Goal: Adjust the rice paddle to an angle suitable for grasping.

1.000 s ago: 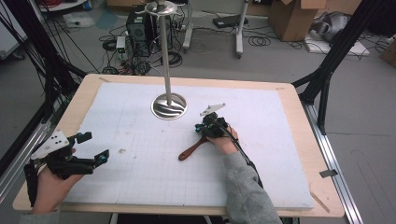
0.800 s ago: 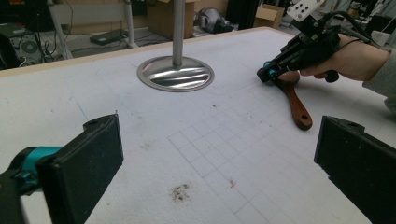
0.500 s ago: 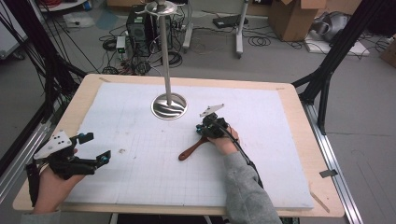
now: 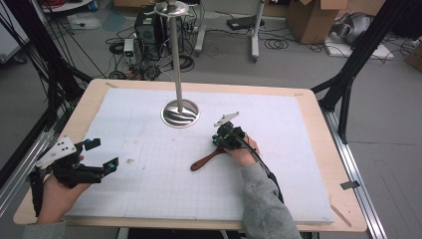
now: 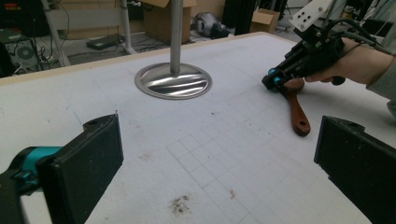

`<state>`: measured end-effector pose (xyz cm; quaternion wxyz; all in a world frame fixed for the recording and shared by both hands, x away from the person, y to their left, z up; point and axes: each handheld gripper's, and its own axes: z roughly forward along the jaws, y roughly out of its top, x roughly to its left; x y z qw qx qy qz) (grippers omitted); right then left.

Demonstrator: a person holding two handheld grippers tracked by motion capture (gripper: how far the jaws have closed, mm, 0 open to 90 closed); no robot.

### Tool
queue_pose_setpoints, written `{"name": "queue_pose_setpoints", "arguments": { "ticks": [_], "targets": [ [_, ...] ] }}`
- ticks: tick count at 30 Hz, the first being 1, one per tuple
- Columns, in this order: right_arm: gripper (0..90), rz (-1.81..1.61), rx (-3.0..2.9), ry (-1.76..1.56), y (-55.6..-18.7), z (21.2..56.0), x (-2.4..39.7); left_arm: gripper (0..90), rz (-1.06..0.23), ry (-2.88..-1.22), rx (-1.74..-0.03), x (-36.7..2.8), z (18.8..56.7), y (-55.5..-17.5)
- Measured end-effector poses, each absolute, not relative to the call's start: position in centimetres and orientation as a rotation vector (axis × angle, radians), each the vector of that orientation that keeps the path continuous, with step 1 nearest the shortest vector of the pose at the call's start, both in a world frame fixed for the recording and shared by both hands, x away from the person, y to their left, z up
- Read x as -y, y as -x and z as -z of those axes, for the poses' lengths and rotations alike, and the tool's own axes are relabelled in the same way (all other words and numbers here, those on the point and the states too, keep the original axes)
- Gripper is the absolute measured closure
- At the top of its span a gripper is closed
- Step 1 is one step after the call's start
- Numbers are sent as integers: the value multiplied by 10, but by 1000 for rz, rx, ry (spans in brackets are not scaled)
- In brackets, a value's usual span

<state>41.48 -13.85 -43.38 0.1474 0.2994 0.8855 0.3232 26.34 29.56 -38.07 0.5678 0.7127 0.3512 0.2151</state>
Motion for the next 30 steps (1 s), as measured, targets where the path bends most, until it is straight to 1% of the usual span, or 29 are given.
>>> {"name": "queue_pose_setpoints", "arguments": {
  "ticks": [9,30],
  "targets": [
    [896,-975,-2579,-921,-410,434,150,17,-481,-1691,-811,-287,383,-273],
    [896,-986,-2631,-937,-394,432,161,17,-441,-1710,-779,-270,385,-289]
  ]
}}
